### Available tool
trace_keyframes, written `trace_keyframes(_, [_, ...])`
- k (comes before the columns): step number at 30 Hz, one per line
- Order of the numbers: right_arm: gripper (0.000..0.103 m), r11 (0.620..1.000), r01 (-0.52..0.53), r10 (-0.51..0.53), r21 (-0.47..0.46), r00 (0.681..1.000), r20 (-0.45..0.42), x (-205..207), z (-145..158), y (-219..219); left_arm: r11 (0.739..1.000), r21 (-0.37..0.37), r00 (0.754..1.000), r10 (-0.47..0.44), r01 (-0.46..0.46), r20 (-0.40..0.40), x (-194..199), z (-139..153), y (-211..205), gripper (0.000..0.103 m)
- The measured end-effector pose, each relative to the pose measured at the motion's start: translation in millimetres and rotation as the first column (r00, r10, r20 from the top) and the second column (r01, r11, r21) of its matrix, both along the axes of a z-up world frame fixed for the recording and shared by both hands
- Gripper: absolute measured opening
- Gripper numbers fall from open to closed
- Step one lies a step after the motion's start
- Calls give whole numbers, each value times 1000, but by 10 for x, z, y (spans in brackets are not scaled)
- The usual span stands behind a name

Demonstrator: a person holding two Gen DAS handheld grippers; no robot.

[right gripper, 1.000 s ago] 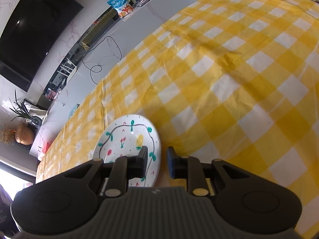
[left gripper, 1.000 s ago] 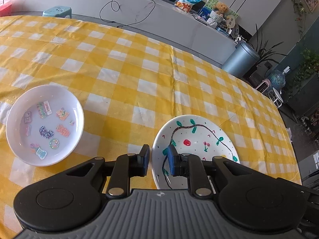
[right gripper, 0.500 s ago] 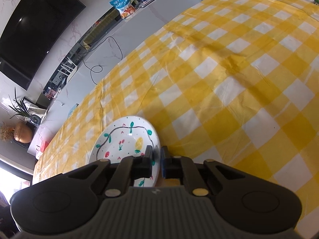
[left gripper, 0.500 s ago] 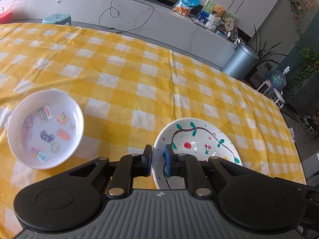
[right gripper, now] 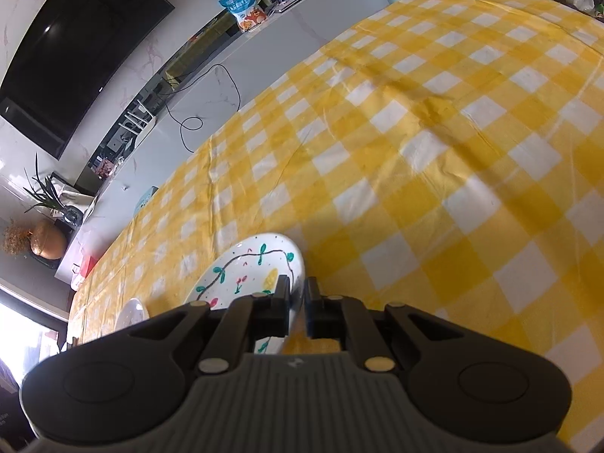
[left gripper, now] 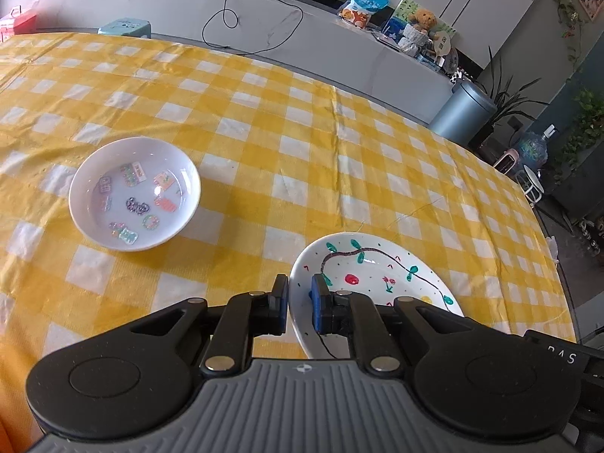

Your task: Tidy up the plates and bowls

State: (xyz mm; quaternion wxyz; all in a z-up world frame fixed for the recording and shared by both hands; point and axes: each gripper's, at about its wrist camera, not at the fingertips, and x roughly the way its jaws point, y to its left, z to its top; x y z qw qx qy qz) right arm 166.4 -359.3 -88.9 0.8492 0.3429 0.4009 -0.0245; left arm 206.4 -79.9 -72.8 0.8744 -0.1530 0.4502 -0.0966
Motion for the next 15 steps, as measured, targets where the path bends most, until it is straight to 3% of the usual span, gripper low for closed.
trace_keyframes(15, [7,999,-39,39,32,999,5,-621,144,222,999,43,998,-22,19,59,-617,344,207,14])
